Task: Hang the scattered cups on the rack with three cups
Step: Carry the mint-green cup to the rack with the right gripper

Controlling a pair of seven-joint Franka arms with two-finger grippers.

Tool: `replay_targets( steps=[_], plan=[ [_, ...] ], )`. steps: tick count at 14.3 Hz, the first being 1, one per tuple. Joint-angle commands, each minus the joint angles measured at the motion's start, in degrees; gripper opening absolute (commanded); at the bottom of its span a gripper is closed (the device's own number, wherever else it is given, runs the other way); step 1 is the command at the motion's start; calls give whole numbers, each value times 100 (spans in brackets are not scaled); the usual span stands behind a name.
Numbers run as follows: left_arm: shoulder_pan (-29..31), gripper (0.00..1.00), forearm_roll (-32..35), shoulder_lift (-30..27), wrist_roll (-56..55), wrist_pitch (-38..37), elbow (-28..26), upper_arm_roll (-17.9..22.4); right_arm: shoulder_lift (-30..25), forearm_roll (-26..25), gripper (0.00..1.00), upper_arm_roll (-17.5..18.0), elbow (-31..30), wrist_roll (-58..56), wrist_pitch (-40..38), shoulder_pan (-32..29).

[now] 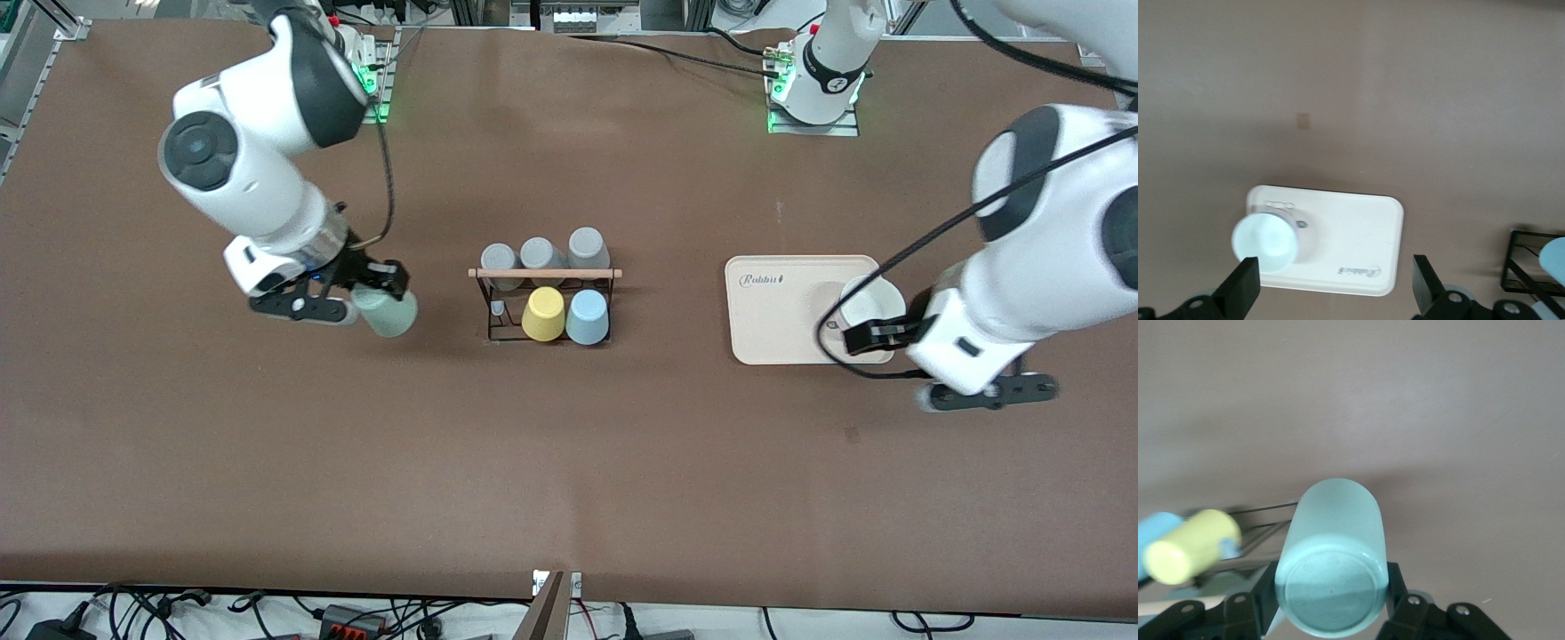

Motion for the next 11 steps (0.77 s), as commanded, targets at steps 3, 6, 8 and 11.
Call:
replay_targets(
  steps=[3,6,8,11],
  plan=[
    [562,100,83,-508,1232,-190,-215,-29,512,-262,23,2,486,1152,326,754],
    [720,100,83,-1272,1331,264,-1223,15,784,-632,23,2,487,1529,705,1044],
    [774,100,66,-1834,1340,669,-2119,7,916,-861,23,2,478,1592,723,1106],
    [765,100,66,-2144,1252,742,-2545,-54,1022,-870,23,2,478,1583,723,1150]
  ],
)
